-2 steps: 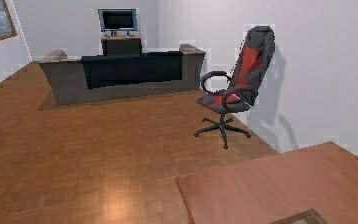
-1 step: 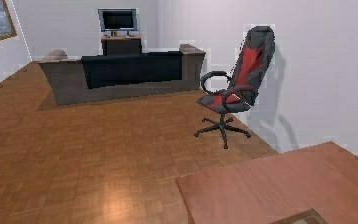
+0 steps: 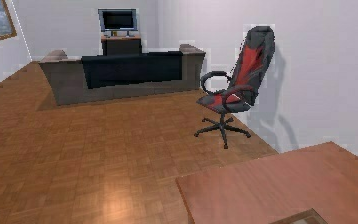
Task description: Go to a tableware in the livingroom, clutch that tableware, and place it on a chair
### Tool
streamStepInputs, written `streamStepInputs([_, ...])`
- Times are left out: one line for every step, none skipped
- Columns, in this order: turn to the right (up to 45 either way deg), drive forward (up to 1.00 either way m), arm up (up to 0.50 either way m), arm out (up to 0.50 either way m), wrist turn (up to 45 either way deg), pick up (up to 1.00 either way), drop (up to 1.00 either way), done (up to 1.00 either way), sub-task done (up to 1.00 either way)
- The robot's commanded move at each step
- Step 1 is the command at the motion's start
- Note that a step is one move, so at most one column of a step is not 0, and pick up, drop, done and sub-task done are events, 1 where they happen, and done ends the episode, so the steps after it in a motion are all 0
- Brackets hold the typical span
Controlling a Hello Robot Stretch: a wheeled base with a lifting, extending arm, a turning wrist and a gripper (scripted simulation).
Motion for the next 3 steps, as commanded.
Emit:
streamStepInputs([0.0,0.00,-0.24,0.00,0.0,0.00,0.00,0.00,0.00])
streamStepInputs([0.0,0.00,0.00,0.00,0.0,1.00,0.00,0.00,0.00])
streamStepInputs([0.0,0.00,0.10,0.00,0.0,0.00,0.00,0.00,0.00])
